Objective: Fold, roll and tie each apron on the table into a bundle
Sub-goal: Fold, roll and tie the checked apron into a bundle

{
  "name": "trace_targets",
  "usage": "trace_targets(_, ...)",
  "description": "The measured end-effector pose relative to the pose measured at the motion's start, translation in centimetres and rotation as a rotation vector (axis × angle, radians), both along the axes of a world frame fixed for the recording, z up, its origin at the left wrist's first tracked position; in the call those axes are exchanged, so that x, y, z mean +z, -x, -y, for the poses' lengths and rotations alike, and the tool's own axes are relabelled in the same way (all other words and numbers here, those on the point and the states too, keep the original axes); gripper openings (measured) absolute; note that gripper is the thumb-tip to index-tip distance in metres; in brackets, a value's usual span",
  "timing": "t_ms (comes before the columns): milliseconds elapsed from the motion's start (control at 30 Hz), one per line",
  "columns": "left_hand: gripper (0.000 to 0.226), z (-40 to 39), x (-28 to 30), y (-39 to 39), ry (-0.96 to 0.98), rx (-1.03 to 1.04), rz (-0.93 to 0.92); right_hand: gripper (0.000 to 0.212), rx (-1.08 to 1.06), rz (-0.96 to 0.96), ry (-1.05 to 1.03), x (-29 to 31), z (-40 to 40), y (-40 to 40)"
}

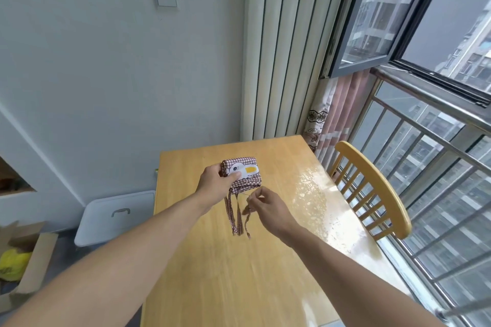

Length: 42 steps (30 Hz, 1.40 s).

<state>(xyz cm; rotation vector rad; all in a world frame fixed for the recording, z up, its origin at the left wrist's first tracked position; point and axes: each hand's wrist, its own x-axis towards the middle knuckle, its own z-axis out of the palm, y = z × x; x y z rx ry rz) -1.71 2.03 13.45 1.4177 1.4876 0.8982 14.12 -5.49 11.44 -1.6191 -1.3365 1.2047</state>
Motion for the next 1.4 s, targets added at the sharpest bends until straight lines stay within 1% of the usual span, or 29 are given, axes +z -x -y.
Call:
trace_targets(67,0.017,-0.1,-0.3,0.5,-0.030,-0.063,-0.049,0.019,-0.003,0.100,-0.058,1.3,-0.1,-0.6)
trace_targets(167,0.014,-0.2,-0.5,1.3,-0.034,-0.234,-0.119,0.014,0.037,0.220,-0.188,3.7,-1.0,-1.9)
trace_targets(233,0.014,-0.2,-0.3,1.7,0.000,-0.355,-0.108,0.012,0.086,0.246,-0.228,5.6,-2.0,-2.7)
trace_targets(333,0.018,0.3,0.5,1.8,0.077,-0.514,-0.061,0.016,0.149,0.260,-0.256,7.7,-3.6,-3.6)
trace_targets(400,0.021,0.6,1.1,1.7,0.128,-0.600,-0.018,0.020,0.171,0.205,-0.233,8.4,-4.3,-4.1)
trace_targets(500,0.026,0.9,2.1,1.4,0.172,-0.685,0.082,0.024,0.157,0.045,-0.169,8.4,-4.5,-4.8)
trace_targets(567,0.036,1.0,2.8,1.2,0.190,-0.704,0.164,0.029,0.118,-0.069,-0.099,7.6,-4.3,-4.8)
trace_targets(633,0.049,1.1,3.5,1.0,0.188,-0.720,0.248,0.033,0.081,-0.229,-0.017,6.2,-4.2,-4.8)
trace_targets(667,0.056,1.1,3.8,0.9,0.185,-0.724,0.280,0.028,0.067,-0.307,0.014,5.6,-4.1,-4.7)
trace_targets(700,0.061,1.0,4.0,0.8,0.185,-0.726,0.304,0.017,0.052,-0.360,0.038,5.0,-4.0,-4.6)
trace_targets(733,0.062,1.0,4.1,0.7,0.186,-0.728,0.315,0.010,0.035,-0.395,0.060,4.5,-3.9,-4.6)
trace_targets(767,0.058,0.9,4.2,0.6,0.185,-0.732,0.311,0.013,0.021,-0.424,0.075,4.0,-3.9,-4.4)
trace_targets(800,0.052,0.8,4.2,0.5,0.186,-0.732,0.295,0.016,0.015,-0.452,0.079,3.8,-3.7,-4.2)
trace_targets(867,0.042,0.5,4.0,0.3,0.202,-0.687,0.278,0.012,-0.006,-0.434,0.060,3.4,-3.4,-4.0)
trace_targets(933,0.038,0.4,3.7,0.1,0.223,-0.618,0.285,0.008,-0.075,-0.285,0.030,3.0,-3.1,-3.9)
trace_targets(967,0.037,0.4,3.6,0.0,0.231,-0.580,0.297,0.011,-0.146,-0.195,0.021,2.7,-3.0,-3.9)
trace_targets(1033,0.033,0.5,3.5,-0.4,0.225,-0.475,0.317,0.014,-0.377,-0.067,-0.041,2.3,-2.2,-3.5)
trace_targets(1067,0.030,0.5,3.5,-0.6,0.207,-0.409,0.317,0.013,-0.489,-0.035,-0.112,2.2,-1.5,-3.2)
trace_targets(1100,0.028,0.3,3.5,-0.8,0.183,-0.337,0.312,0.011,-0.551,-0.038,-0.193,2.0,-0.9,-2.8)
trace_targets(1133,0.026,0.2,3.4,-0.9,0.156,-0.272,0.301,0.010,-0.547,-0.065,-0.260,1.7,-0.2,-2.2)
trace_targets(1200,0.025,-0.3,3.3,-1.3,0.113,-0.186,0.278,0.015,-0.423,-0.096,-0.331,1.2,1.2,-0.6)
trace_targets(1233,0.023,-0.5,3.3,-1.5,0.100,-0.161,0.272,0.019,-0.364,-0.078,-0.337,0.8,1.7,0.2)
trace_targets(1333,0.018,-0.9,3.2,-1.9,0.074,-0.103,0.260,0.028,-0.267,0.040,-0.297,-0.1,1.8,2.1)
trace_targets(1400,0.021,-1.1,3.1,-2.0,0.083,-0.059,0.267,0.035,-0.244,0.120,-0.234,-0.7,1.3,2.9)
